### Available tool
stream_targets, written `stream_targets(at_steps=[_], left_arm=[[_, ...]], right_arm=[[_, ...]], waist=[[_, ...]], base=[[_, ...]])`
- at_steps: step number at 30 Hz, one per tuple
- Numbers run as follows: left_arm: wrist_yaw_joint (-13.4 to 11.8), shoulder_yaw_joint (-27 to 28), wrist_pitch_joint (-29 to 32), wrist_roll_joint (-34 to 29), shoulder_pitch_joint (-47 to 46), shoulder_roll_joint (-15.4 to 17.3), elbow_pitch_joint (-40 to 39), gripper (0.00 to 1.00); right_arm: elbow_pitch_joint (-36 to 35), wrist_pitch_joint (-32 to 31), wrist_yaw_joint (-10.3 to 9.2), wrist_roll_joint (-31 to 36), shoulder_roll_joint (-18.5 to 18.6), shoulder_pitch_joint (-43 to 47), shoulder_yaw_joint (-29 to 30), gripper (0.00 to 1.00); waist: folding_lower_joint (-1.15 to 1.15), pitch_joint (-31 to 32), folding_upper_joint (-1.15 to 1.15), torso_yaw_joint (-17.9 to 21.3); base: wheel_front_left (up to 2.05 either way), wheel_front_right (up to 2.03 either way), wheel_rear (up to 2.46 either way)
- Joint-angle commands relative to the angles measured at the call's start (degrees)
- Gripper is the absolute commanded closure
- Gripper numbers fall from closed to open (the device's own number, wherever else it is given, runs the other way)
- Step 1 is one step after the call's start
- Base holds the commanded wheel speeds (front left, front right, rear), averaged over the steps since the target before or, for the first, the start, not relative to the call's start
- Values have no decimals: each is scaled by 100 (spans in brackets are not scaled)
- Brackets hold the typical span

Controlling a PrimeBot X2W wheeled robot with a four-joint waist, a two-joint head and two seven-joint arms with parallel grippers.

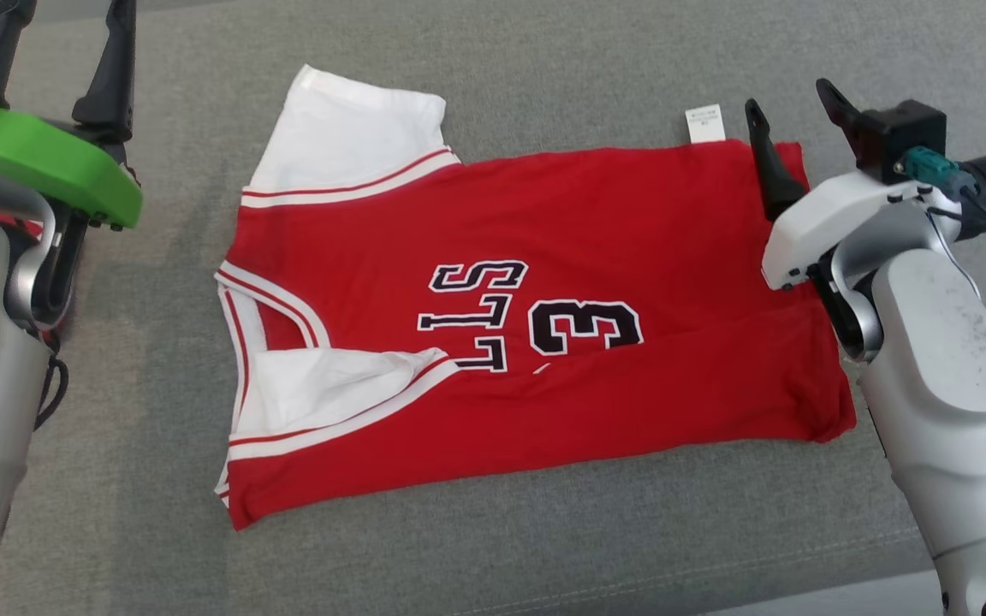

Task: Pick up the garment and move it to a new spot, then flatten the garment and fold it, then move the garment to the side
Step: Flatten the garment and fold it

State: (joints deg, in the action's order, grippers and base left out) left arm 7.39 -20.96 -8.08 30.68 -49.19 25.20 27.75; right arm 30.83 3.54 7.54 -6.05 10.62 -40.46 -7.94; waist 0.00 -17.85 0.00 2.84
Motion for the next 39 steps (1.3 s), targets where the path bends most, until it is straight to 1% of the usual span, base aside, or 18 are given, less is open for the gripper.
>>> stream_targets(at_steps=[1, 4, 10, 16, 20, 29, 35, 39], left_arm=[[17, -223, 82, 60, -268, 134, 141, 0], [16, -756, 319, 363, -734, 268, 531, 0], [17, -1589, 789, 887, -1397, 460, 1190, 0], [17, -2208, 984, 1372, -1816, 691, 1580, 0], [17, -2546, 1071, 1646, -1976, 825, 1737, 0], [18, -3126, 1077, 2101, -2155, 951, 2092, 0], [10, -3423, 1115, 2350, -2212, 988, 2288, 0], [10, -3559, 1295, 2624, -2169, 877, 2372, 0]], right_arm=[[169, -96, -11, -24, -1, -208, -74, 0], [560, -256, -11, -69, -33, -574, -202, 0], [1104, -333, -11, -248, -191, -1091, -387, 0], [1411, -240, -11, -354, -348, -1437, -602, 0], [1554, -272, -11, -439, -415, -1612, -710, 0], [1563, -212, -11, -731, -507, -1692, -933, 0], [1463, -267, -10, -993, -532, -1703, -1143, 0], [1455, -372, -10, -1104, -486, -1712, -1218, 0]], waist=[[0, -718, 0, 401], [0, -960, 0, 511], [0, -1282, 0, 716], [0, -1480, 0, 958], [0, -1568, 0, 1067], [0, -1603, 0, 1181], [0, -1591, 0, 1266], [0, -1583, 0, 1287]], base=[[0, 0, 0], [0, 0, 0], [0, 0, 0], [0, 0, 0], [0, 0, 0], [0, 0, 0], [0, 0, 0], [0, 0, 0]])
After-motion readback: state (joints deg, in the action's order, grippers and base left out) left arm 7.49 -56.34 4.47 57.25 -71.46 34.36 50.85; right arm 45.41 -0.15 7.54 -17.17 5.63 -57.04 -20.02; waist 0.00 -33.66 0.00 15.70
